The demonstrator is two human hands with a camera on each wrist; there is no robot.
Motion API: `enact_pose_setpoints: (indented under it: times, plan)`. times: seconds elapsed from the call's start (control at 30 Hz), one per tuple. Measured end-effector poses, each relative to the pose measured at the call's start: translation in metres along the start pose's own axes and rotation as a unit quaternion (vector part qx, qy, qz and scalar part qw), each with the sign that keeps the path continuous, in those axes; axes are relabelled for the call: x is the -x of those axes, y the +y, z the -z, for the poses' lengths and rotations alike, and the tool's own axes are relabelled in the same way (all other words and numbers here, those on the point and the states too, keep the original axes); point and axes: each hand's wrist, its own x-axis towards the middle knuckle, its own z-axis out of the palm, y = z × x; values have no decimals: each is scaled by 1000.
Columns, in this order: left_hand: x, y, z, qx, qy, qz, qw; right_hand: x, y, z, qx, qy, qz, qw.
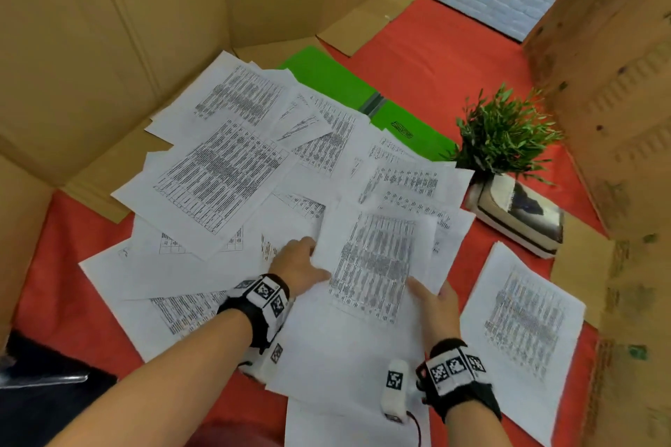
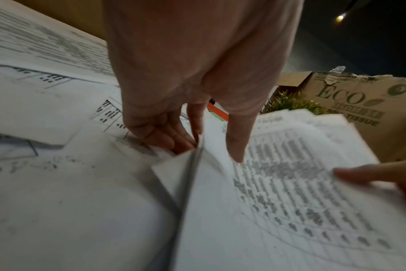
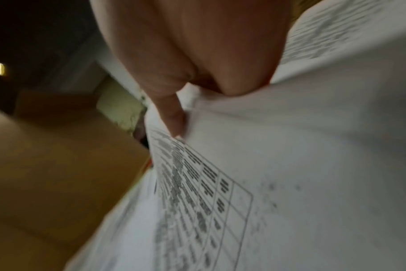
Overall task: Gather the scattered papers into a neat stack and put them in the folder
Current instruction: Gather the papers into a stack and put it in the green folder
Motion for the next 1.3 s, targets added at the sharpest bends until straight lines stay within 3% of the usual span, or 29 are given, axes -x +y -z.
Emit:
enact_pose_setpoints:
  times: [0.1, 0.17, 0.3, 0.43, 0.57, 0.73, 0.8, 0.93, 1.07, 1.17, 1.3]
  plan:
    - [6, 4, -6, 22, -9, -27, 999, 23, -4, 28, -65, 51, 30, 996]
    - [9, 9, -11, 21, -4, -38, 999, 26, 7, 42, -76, 64, 11, 995]
    - [11, 24, -26, -21, -30, -58, 998, 21, 34, 46, 14, -10, -68, 998]
    - [11, 35, -25, 9, -69, -49, 996, 26, 14, 54, 53, 19, -17, 998]
    - [15, 37, -3, 137, -22, -34, 990, 46, -30, 70, -34, -23, 39, 998]
    - [36, 96, 29, 287, -64, -149, 944, 56, -77, 81, -91, -90, 131, 983]
    - [45, 123, 31, 295, -45, -185, 936, 52, -86, 70, -79, -74, 140, 984]
    - [59, 151, 44, 372, 21, -226, 900, 55, -114, 59, -86, -43, 233, 968]
    - [79, 160, 72, 392, 19, -283, 875, 66, -138, 65, -126, -52, 302, 943]
    - [87, 156, 82, 396, 0, -319, 861, 59, -137, 65, -131, -53, 303, 942]
    - [70, 129, 67, 372, -18, -267, 889, 36, -97, 52, -98, -96, 224, 965]
